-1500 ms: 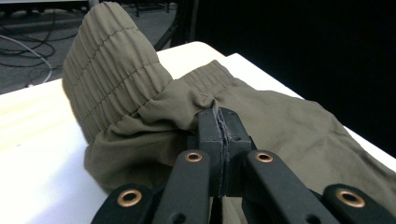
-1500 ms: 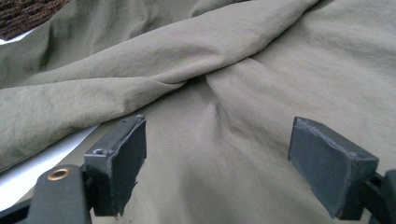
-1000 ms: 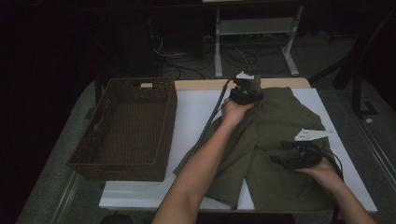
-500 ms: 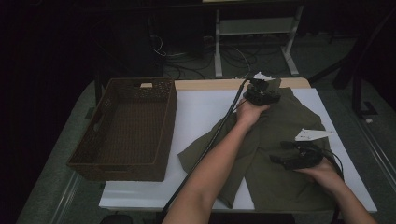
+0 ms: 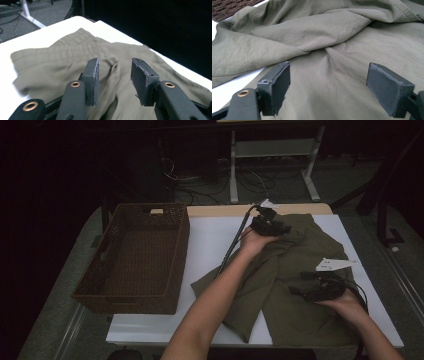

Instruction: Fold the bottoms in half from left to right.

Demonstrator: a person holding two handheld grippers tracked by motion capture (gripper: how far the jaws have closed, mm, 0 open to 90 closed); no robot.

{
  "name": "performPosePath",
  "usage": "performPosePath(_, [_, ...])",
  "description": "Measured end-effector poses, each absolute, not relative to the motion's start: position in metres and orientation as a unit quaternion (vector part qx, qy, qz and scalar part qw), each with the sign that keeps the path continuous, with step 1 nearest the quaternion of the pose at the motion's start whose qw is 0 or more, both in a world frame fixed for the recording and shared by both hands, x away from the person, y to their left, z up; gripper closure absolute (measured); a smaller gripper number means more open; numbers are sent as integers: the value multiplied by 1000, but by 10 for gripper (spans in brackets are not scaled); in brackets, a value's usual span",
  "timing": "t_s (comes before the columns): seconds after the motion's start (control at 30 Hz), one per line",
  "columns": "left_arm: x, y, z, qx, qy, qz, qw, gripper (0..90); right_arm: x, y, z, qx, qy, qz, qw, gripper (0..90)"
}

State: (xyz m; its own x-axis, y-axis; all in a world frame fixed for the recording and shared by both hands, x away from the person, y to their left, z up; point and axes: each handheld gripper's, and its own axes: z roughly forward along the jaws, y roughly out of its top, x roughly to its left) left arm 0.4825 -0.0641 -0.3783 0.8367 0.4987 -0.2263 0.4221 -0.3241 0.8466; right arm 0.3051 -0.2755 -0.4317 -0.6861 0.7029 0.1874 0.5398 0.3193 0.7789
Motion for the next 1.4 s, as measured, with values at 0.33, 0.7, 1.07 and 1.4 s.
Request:
performPosePath(0.33, [476,-21,-386,829,285,59,477,549,306,-275,-433,388,808,434,93,192])
performPosePath(0.7, [473,-2,-400,848,274,41,452,555,306,-276,-433,391,807,433,93,193])
performPosePath(1.07, [467,-12,-406,861,241,28,448,883,306,-278,-433,393,805,434,94,193])
performPosePath(1.4, [458,-41,-387,842,208,-7,497,885,306,-279,-432,394,803,436,97,193])
